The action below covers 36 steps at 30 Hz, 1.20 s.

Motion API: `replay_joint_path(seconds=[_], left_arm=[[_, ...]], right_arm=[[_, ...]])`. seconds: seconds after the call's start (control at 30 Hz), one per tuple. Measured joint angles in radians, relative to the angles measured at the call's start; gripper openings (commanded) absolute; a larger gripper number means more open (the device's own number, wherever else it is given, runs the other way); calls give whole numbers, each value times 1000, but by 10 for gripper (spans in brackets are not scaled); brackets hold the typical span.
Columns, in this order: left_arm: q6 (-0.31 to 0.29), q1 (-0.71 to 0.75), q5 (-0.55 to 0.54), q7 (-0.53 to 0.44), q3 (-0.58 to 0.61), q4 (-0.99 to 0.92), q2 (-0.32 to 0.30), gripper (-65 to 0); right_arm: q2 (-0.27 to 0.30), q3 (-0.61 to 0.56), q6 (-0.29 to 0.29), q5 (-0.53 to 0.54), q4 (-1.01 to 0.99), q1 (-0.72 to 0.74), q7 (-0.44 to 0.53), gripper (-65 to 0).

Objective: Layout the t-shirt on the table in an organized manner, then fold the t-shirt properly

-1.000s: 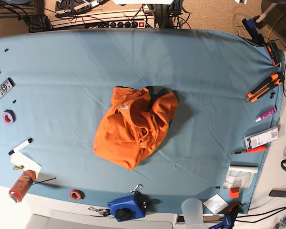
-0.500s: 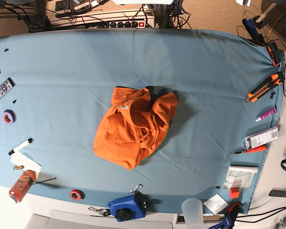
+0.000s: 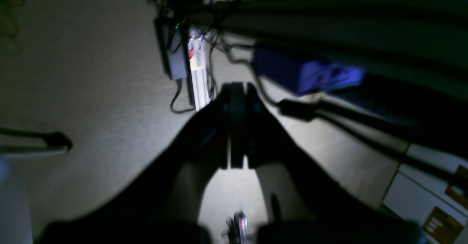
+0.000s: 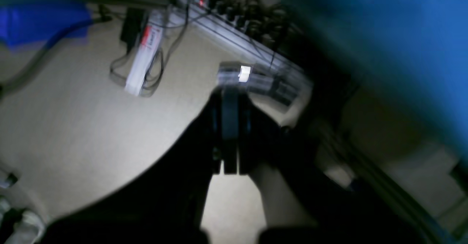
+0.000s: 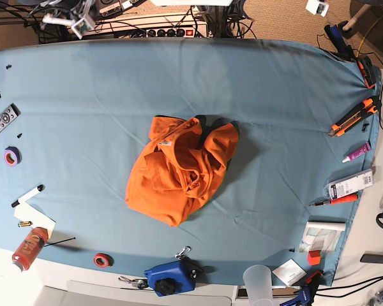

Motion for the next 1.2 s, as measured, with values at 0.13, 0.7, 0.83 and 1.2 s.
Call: replay_joint_path(seconds=[0.13,0.7,0.83,1.2], left_arm=[[3,5,2,5,0,112,3,-650],[-18,-146,150,-145,-2,374,3,-650],[-18,-244,166,-151,0,373,6,-650],[-19,-385,167,-207,0,373,6,-317]], right_arm=[[0,17,1,4,50,24,-9,-650],[-6,20,2,-42,53,317,-13,-650],[-42,20,4,-93,54,369,-9,-650],[-139,17,3,-84,52,446,98,-399]])
